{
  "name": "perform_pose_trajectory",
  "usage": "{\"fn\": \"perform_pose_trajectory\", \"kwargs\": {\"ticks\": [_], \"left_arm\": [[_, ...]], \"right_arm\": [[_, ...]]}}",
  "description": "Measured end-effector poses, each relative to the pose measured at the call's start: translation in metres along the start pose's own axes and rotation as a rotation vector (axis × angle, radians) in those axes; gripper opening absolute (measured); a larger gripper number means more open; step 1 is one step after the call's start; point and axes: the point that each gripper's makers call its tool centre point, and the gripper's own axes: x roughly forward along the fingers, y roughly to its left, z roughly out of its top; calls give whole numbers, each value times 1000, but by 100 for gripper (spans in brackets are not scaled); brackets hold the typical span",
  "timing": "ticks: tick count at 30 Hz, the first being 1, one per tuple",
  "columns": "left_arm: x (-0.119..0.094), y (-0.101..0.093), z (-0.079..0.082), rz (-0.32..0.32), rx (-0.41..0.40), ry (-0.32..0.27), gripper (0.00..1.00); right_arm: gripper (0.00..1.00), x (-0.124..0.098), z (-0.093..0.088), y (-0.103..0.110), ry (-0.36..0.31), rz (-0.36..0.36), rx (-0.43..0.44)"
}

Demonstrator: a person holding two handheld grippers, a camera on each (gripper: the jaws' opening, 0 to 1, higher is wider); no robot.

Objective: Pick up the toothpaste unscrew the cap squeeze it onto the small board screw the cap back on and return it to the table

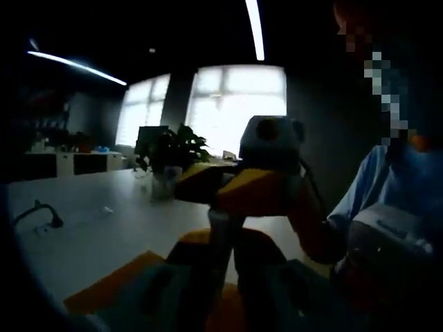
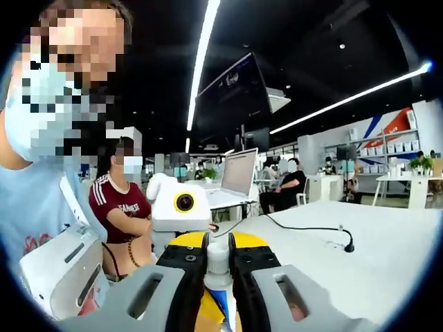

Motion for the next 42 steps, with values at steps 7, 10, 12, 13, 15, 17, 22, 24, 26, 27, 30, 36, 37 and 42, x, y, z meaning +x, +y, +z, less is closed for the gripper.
{"fn": "perform_pose_trajectory", "kwargs": {"ticks": [7, 10, 12, 13, 15, 17, 22, 24, 26, 27, 30, 36, 37, 42], "left_arm": [[3, 11, 2, 88, -8, -10, 10], [3, 12, 2, 115, 42, -3, 10], [2, 12, 2, 105, 14, -9, 10], [2, 12, 2, 107, 12, -9, 10], [1, 16, 2, 135, 14, -15, 10], [0, 19, 2, 146, 12, -14, 10], [-3, 23, 2, 165, -4, -20, 10], [-2, 23, 2, 161, 1, -18, 10], [-1, 21, 2, 154, 0, -18, 10], [-1, 21, 2, 152, -3, -20, 10], [0, 20, 2, 151, -2, -19, 10], [0, 19, 3, 148, -4, -20, 10], [-1, 20, 3, 151, -3, -19, 9], [-1, 20, 3, 144, -10, -20, 9]], "right_arm": [[12, -2, -2, -19, 52, -287, -107], [12, -2, -2, -19, 64, -294, -110], [12, -2, -2, -19, 60, -295, -95], [12, -2, -3, -20, 61, -300, -89], [15, -2, -5, -19, 61, -303, -77], [16, -4, -7, -19, 57, -308, -67], [14, -14, -7, -19, 45, -340, -59], [12, -16, -6, -19, 36, -347, -50], [12, -18, -6, -19, 31, -353, -43], [11, -19, -6, -19, 30, -358, -42], [11, -21, -6, -18, 33, -363, -46], [11, -25, -7, -16, 43, -361, -45], [11, -27, -8, -15, 46, -361, -45], [12, -37, -6, -14, 36, -363, -51]]}}
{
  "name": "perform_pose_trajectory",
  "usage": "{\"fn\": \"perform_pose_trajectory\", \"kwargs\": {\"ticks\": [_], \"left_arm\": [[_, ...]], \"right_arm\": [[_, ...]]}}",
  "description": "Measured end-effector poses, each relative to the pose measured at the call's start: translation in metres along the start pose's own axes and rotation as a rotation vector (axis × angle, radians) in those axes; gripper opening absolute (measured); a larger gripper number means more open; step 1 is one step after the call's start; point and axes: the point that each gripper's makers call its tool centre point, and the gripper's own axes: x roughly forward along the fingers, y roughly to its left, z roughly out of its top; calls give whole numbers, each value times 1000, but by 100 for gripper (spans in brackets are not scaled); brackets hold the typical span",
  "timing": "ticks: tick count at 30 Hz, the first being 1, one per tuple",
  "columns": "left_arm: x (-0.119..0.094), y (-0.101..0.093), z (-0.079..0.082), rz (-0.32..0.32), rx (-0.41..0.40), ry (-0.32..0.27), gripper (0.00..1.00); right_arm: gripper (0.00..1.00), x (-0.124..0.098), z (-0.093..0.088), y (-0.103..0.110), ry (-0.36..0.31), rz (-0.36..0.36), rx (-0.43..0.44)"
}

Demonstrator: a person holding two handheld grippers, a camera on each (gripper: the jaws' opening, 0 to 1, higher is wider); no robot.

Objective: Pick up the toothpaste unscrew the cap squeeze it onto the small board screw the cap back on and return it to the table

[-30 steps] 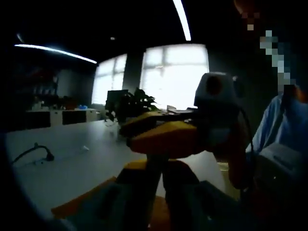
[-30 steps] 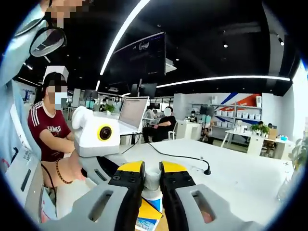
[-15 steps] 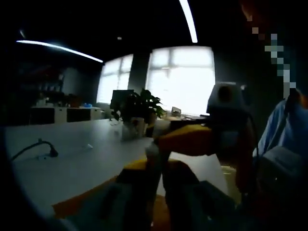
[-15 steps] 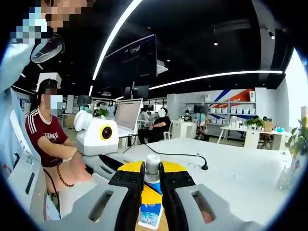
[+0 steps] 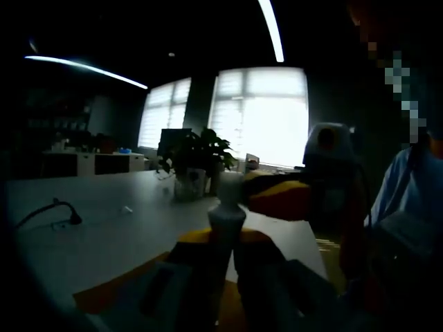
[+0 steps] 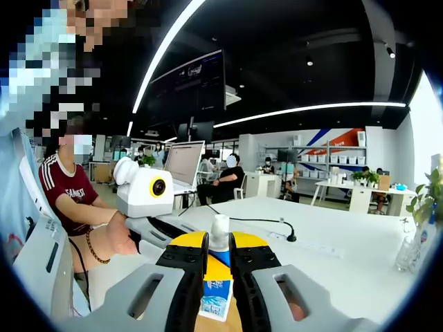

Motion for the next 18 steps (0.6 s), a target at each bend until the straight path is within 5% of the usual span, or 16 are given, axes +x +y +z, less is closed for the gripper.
{"fn": "perform_pose_trajectory", "kwargs": {"ticks": [3, 10, 18], "left_arm": [[0, -1, 0, -5, -4, -2, 9], [-2, -4, -1, -15, 4, 4, 9], [-2, -13, -2, -52, 23, 11, 9]], "right_arm": [[17, 0, 5, -6, -21, 11, -8], [20, 8, 23, 6, -142, 235, 90], [19, 23, 15, 16, -107, 398, 9]]}}
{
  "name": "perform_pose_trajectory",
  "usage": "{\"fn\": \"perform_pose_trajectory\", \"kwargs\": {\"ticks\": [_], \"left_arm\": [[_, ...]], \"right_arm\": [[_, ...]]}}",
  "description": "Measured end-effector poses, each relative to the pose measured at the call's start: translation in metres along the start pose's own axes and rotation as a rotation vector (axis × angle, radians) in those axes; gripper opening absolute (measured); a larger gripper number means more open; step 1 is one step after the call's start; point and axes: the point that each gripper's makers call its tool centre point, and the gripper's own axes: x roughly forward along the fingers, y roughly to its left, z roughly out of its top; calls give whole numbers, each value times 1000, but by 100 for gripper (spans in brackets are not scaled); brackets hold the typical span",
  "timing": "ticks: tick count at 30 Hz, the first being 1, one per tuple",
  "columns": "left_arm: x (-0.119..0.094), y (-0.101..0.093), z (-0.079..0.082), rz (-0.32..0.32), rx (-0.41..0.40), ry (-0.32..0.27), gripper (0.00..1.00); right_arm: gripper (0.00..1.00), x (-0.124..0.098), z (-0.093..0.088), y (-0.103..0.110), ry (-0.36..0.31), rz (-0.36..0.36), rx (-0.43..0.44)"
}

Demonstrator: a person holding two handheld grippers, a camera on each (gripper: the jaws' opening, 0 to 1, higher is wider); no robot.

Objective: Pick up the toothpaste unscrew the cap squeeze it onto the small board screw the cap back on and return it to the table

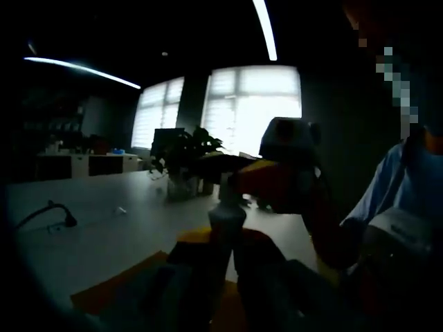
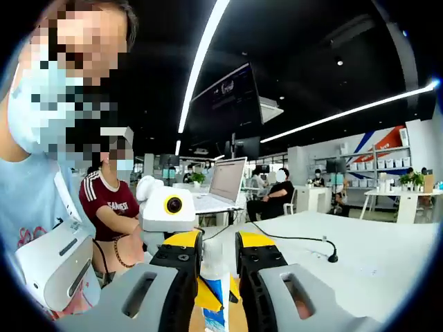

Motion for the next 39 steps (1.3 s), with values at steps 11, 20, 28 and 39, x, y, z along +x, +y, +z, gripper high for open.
{"fn": "perform_pose_trajectory", "kwargs": {"ticks": [11, 20, 28, 39], "left_arm": [[1, 5, -1, 59, 54, 4, 9], [1, 16, 0, 117, -6, -28, 9], [0, 18, -1, 145, 6, -19, 9], [-2, 25, -2, 166, -9, -24, 9]], "right_arm": [[11, 3, 0, -2, -8, -99, -37], [12, 1, -3, -16, -1, -390, -112], [12, -5, -2, -14, 1, -411, -81], [9, -15, -3, -13, 1, -445, -47]]}}
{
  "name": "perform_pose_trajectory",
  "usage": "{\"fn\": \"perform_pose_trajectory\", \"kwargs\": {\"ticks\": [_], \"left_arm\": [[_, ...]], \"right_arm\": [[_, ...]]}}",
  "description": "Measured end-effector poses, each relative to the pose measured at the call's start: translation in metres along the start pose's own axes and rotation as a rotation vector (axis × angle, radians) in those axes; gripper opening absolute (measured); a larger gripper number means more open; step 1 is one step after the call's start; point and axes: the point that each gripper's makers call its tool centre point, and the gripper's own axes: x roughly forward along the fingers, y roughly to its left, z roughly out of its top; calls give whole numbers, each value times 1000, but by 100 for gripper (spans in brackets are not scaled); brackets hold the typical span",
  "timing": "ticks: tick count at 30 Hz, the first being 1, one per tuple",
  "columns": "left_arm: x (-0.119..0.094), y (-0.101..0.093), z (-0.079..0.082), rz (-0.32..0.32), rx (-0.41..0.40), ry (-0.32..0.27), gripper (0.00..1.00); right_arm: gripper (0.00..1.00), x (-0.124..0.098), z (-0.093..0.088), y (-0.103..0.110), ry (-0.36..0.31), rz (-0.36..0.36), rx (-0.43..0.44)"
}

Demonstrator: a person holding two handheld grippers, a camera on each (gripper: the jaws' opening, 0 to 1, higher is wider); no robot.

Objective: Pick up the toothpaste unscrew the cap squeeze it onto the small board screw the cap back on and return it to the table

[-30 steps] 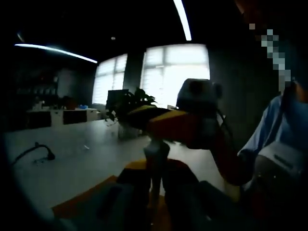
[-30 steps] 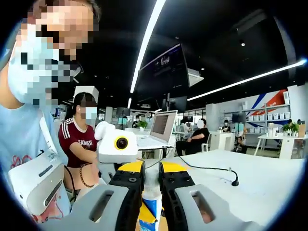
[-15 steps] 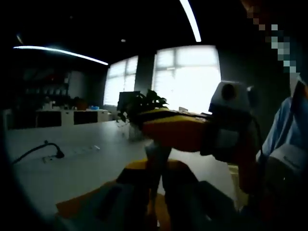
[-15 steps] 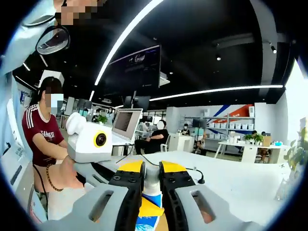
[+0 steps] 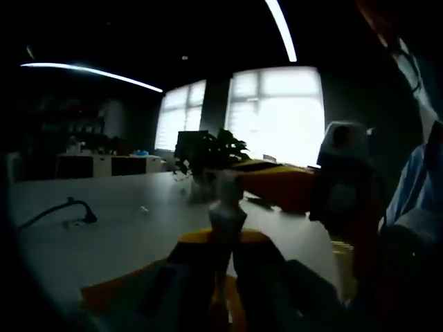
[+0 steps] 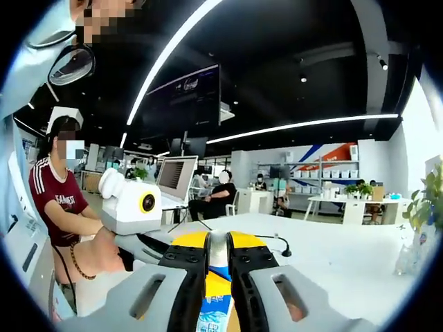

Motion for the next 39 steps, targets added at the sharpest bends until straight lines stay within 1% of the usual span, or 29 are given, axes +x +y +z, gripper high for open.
{"fn": "perform_pose_trajectory", "kwargs": {"ticks": [4, 7, 8, 9, 11, 12, 13, 14, 15, 16, 18, 19, 20, 21, 22, 23, 24, 25, 26, 27, 28, 29, 30, 33, 34, 36, 38, 39], "left_arm": [[1, -1, 0, 1, 6, -1, 9], [2, 1, -1, 8, 9, -1, 9], [2, 1, -1, 7, 10, 0, 9], [2, 1, -1, 3, 9, 0, 9], [0, -1, 0, -22, 2, -7, 9], [-1, -4, -1, -44, 1, -3, 9], [-2, -4, 0, -53, 3, -5, 9], [-2, -5, -1, -63, 5, -1, 9], [-3, -6, -1, -70, 11, 0, 9], [-4, -8, -1, -79, 19, 4, 9], [-4, -10, -2, -92, 33, 11, 9], [-5, -11, -2, -99, 39, 13, 9], [-5, -13, -2, -106, 45, 17, 9], [-5, -15, -2, -111, 51, 18, 9], [-6, -17, -2, -117, 60, 21, 9], [-6, -18, -2, -122, 64, 21, 9], [-6, -19, -2, -129, 67, 22, 9], [-5, -21, -2, -137, 71, 23, 9], [-5, -23, -2, -143, 74, 24, 9], [-4, -25, -2, -150, 77, 26, 9], [-4, -27, -2, -156, 81, 28, 8], [-3, -28, -2, -157, 87, 32, 8], [-3, -28, -2, -155, 94, 33, 8], [-3, -27, -2, -146, 107, 40, 8], [-4, -26, -1, -142, 107, 36, 8], [-3, -25, -2, -129, 98, 34, 8], [-2, -22, -1, -110, 81, 26, 8], [-2, -20, -1, -99, 72, 24, 8]], "right_arm": [[9, 0, 0, 0, 0, -9, 9], [9, 2, -1, 0, 1, -38, 22], [9, 2, -1, 0, 3, -42, 13], [9, 2, -1, 0, 5, -36, 0], [11, 0, 2, 1, -9, 5, -26], [17, 1, 4, 2, -14, 40, -36], [22, 0, 4, 5, -7, 91, -54], [25, 0, 2, 9, 9, 158, -78], [25, 0, 0, 14, 18, 234, -84], [25, 0, 0, 17, 11, 283, -80], [25, -1, 6, 22, -26, 422, -3], [25, -3, 11, 25, -48, 516, 44], [25, -4, 13, 26, -54, 579, 53], [25, -5, 11, 26, -44, 628, 42], [24, -5, 8, 26, -35, 670, 10], [24, -3, 4, 26, -13, 697, -6], [24, 0, 2, 25, -6, 707, -17], [23, 0, 2, 28, -11, 754, -26], [21, 0, 2, 31, -11, 794, 7], [18, 1, 3, 32, -9, 814, 47], [16, 1, 1, 35, 5, 844, 62], [15, 2, 3, 37, -7, 859, 74], [11, 2, 3, 39, -14, 866, 71], [11, 1, 2, 41, -11, 844, 68], [11, 2, 3, 40, -13, 822, 76], [11, 6, 0, 35, 1, 739, 75], [11, 9, 0, 30, 9, 640, 26], [11, 12, -2, 27, 31, 563, -6]]}}
